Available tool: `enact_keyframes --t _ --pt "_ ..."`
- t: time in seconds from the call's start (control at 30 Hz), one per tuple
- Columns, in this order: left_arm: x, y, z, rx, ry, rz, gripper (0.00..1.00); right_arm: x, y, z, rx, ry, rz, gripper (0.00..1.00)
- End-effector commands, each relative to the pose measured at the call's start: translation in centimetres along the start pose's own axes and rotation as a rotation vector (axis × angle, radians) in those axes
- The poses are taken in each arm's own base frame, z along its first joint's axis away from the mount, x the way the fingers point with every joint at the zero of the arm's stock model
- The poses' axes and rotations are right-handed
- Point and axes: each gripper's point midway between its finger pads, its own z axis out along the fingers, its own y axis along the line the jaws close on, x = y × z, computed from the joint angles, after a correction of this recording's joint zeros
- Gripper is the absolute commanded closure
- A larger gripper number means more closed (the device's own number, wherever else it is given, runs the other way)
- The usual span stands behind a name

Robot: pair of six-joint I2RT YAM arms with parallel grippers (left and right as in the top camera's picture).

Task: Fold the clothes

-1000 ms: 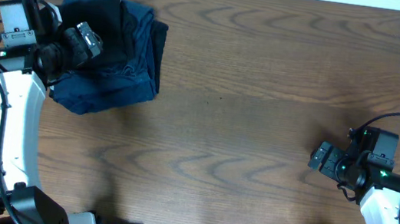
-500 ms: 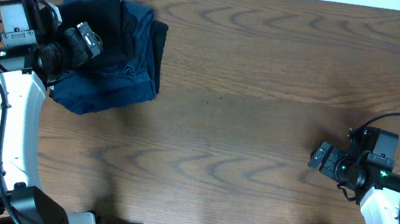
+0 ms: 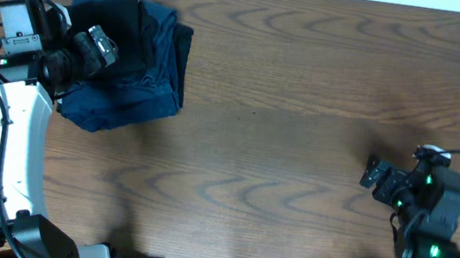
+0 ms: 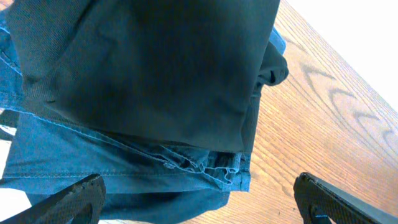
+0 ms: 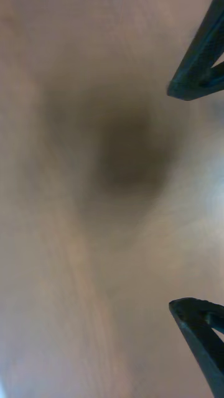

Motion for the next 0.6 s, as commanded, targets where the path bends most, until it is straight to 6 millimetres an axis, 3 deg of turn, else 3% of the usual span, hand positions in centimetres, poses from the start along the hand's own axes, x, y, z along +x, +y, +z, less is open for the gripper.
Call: enact_keyframes --t 0.0,0.13,0.23,0.57 --pt "0.0 0.3 0.2 -0.010 0.003 -0.006 0.02 -1.1 2.1 -1.8 -0.100 -0.162 -0.046 0.01" --pt "0.0 0.3 0.2 -0.010 0.003 -0.006 0.02 -3.2 4.1 -4.6 -0.201 -0.415 -0.094 0.01" --pt "0.0 0.3 0.2 -0.010 0.003 -0.006 0.02 -3.6 4.9 -6.0 -0.248 -0.526 -0.113 0.01" --pt "0.0 0.3 0.2 -0.010 0.003 -0.006 0.02 -2.6 6.0 -6.8 -0.307 -0.650 -0.138 0.01"
